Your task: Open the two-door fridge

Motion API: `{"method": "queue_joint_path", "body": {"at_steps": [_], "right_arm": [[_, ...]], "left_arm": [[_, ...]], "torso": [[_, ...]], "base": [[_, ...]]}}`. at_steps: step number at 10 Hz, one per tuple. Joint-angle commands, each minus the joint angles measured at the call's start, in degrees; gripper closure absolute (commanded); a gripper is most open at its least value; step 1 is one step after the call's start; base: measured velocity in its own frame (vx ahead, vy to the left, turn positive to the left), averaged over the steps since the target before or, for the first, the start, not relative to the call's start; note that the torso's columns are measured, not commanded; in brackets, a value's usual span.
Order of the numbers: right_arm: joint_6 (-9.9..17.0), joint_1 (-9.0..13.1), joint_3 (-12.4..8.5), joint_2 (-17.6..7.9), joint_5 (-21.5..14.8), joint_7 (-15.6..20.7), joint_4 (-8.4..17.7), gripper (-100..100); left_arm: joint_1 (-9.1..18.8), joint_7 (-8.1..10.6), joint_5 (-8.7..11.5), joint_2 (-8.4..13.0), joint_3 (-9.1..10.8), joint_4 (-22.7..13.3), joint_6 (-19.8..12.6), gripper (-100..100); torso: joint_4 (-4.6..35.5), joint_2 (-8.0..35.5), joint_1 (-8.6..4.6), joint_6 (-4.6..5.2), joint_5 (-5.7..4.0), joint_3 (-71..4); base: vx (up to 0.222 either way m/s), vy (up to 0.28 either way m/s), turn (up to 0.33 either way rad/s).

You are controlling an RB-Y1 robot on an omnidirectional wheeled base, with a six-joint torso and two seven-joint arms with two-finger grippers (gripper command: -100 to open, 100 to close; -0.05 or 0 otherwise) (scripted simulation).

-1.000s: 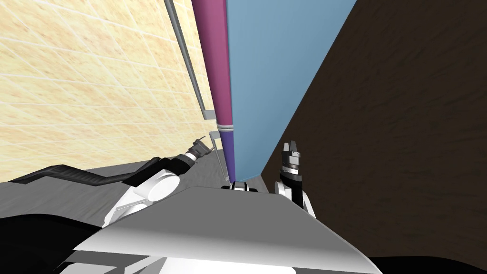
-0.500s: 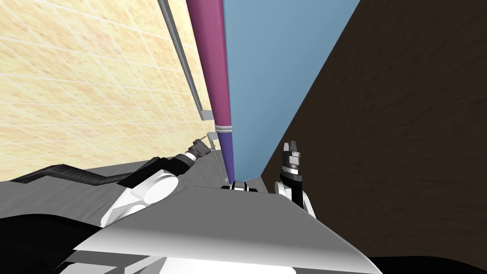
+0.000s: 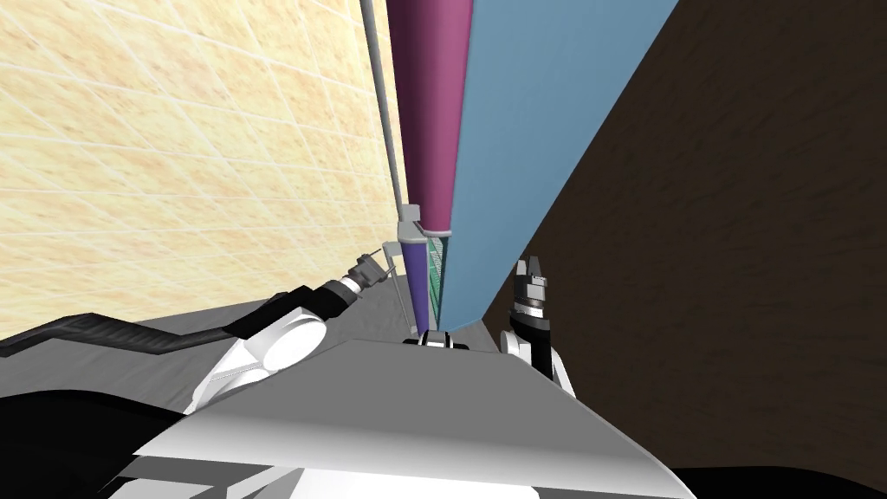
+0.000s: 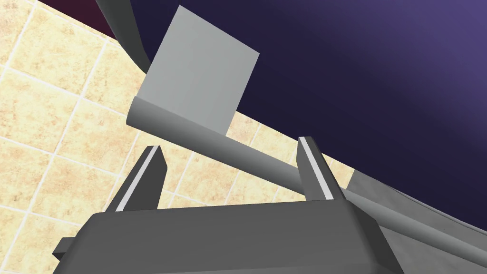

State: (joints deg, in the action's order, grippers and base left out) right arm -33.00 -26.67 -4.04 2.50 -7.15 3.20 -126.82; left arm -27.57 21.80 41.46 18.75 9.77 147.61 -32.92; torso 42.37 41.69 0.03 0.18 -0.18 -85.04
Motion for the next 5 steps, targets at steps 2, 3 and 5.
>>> {"method": "queue_joint_path", "body": {"at_steps": [2,3,5], "right_arm": [[0.0,0.0,0.0,0.0,0.0,0.0,0.0,0],[0.0,0.0,0.0,0.0,0.0,0.0,0.0,0],[0.0,0.0,0.0,0.0,0.0,0.0,0.0,0]], "left_arm": [[1.6,-0.61,1.4,1.8,-1.47,0.0,0.8,100],[1.6,-0.61,1.4,1.8,-1.47,0.0,0.8,100],[2.5,-0.95,2.6,3.3,-2.72,-0.1,0.9,100]], "torso": [[0.0,0.1,-0.21,0.14,-0.02,0.1],[-0.1,0.2,-0.38,0.31,-0.04,0.2],[-0.1,0.3,-0.86,0.24,-0.16,0.3]], "base": [[-0.060,0.322,-0.146],[-0.051,0.345,-0.055],[-0.046,0.328,-0.136]]}}
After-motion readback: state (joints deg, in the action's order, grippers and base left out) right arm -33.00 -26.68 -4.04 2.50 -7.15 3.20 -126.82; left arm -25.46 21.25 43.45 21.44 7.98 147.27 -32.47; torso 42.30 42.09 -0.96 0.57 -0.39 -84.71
